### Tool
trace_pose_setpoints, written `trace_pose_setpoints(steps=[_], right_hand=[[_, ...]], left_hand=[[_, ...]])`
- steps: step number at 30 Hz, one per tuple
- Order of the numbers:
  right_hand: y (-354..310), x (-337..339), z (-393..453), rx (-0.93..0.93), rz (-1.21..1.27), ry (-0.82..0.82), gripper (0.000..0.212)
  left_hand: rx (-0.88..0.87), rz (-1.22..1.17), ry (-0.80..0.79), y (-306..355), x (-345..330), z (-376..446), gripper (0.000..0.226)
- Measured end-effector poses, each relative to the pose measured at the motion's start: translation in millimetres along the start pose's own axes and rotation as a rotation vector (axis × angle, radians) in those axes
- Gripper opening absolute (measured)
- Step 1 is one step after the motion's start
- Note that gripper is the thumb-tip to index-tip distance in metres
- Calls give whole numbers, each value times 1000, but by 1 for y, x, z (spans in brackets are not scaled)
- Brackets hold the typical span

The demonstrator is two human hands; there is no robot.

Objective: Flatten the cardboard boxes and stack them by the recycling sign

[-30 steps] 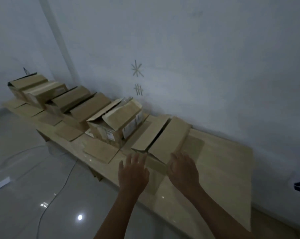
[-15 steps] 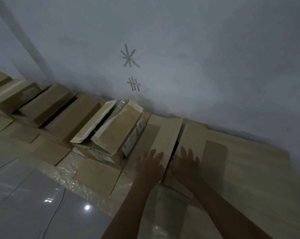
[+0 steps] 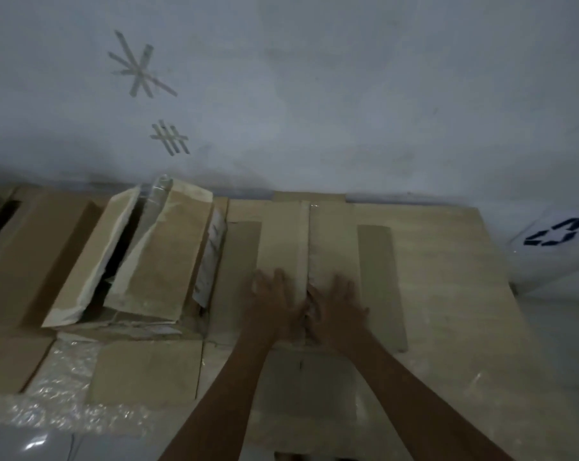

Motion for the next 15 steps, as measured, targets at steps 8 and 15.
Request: trace_pose_setpoints(steps=[8,15], right_hand=[[21,0,3,-122,17,-68,60],[33,7,-11,-205,50,-11,63]], left_hand=[[2,-191,12,21,2,9,112],[-33,-453,0,37,35,-22,82]])
Point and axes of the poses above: each hand's wrist, its own z-axis towards the middle knuckle, its own x-axis out of the back of the hand, y = z × x, the point moved 6 cm from there along z, towards the middle knuckle, and after that the axes turned 12 degrees about -z, right-handed, at the moved point
